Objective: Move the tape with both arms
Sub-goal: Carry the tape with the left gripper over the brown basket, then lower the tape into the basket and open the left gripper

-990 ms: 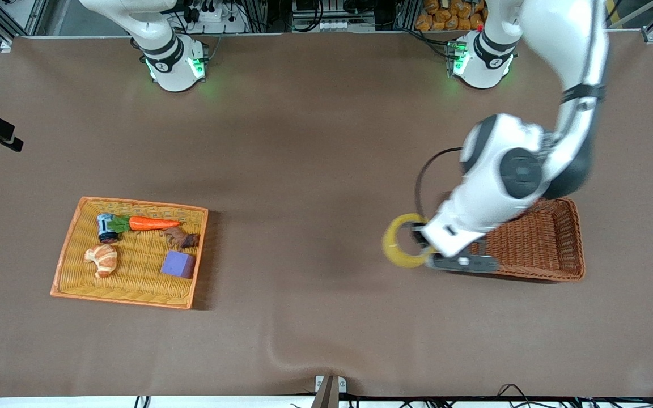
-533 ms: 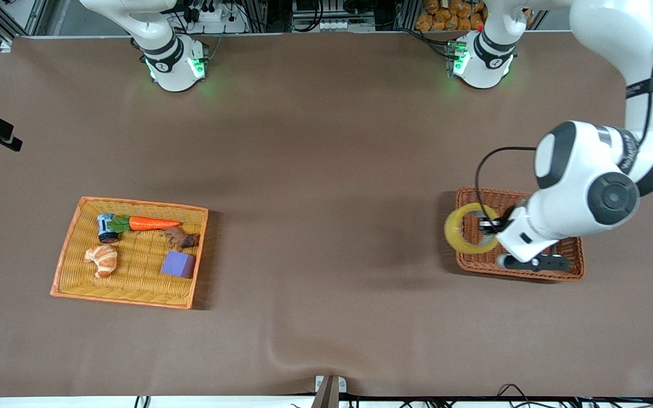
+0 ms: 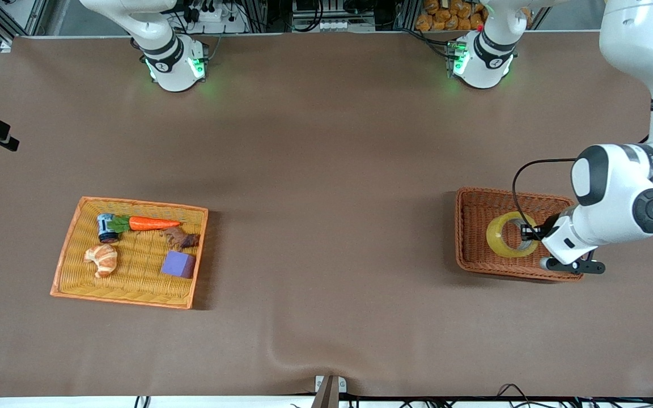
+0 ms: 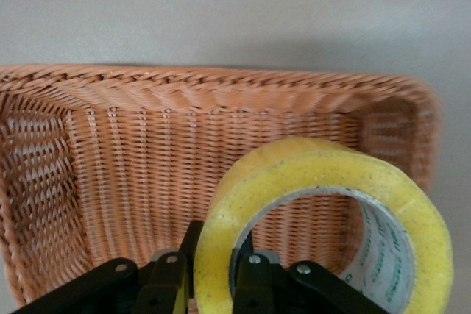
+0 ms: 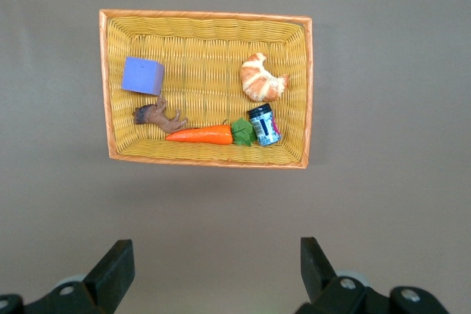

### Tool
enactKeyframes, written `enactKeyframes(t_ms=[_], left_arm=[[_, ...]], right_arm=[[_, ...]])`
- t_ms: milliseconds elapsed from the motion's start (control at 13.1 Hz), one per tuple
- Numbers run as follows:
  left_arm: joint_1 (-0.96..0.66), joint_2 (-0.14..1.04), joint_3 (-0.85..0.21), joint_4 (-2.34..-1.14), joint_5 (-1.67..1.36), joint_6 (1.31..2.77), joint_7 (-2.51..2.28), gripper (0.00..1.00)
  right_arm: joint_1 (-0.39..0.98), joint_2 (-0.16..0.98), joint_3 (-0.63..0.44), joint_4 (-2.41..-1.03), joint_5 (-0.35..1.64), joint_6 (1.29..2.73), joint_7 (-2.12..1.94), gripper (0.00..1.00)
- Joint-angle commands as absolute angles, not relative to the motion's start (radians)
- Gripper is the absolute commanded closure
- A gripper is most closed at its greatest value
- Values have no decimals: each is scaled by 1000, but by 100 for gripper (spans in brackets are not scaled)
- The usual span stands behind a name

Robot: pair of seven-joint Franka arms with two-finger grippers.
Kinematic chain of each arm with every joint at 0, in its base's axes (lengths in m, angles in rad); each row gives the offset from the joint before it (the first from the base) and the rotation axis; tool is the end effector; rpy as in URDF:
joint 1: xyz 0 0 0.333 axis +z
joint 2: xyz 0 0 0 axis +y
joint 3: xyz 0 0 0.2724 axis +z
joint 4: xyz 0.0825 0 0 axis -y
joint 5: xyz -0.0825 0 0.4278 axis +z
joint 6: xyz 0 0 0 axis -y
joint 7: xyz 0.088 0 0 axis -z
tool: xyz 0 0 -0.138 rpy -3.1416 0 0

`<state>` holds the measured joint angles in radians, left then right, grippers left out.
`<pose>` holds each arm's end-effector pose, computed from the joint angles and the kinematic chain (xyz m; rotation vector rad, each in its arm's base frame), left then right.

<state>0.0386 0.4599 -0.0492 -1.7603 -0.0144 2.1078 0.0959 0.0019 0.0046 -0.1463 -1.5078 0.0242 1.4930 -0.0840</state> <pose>0.6574 -0.0076 0.2009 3.0946 -0.1464 -0.1712 0.5857 -0.0815 0.5727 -3.1146 0.0915 0.0258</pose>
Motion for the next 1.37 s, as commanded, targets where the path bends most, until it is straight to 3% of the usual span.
enactKeyframes(t_ms=[0,152,228,305,381,609,1066,1294], left_arm=[[84,469,-64,-1813,11,2175,139,100],[84,495,-64,-1813,2,2184,141,99],[93,495,-67,-1813,-2,2184,141,82],[94,495,-69,-1813,-2,2184,143,36],[94,486,-69,-1806,-2,2181,143,0],[83,407,-83,-1783,-2,2125,138,0],[92,301,-123,-1490,9,1736,140,0],[80,270,-127,-1419,41,1637,135,0]], right_arm=[[-26,9,-133,-1485,31,1479,-80,0],[-28,9,-133,-1482,29,1479,-78,0],[-29,9,-133,-1474,25,1479,-80,0],[-37,9,-135,-1468,29,1479,-80,0],[-41,9,-133,-1467,34,1482,-80,0],[-43,9,-133,-1466,32,1483,-78,0],[-43,9,-133,-1465,32,1485,-75,0],[-41,9,-133,-1465,31,1486,-75,0]])
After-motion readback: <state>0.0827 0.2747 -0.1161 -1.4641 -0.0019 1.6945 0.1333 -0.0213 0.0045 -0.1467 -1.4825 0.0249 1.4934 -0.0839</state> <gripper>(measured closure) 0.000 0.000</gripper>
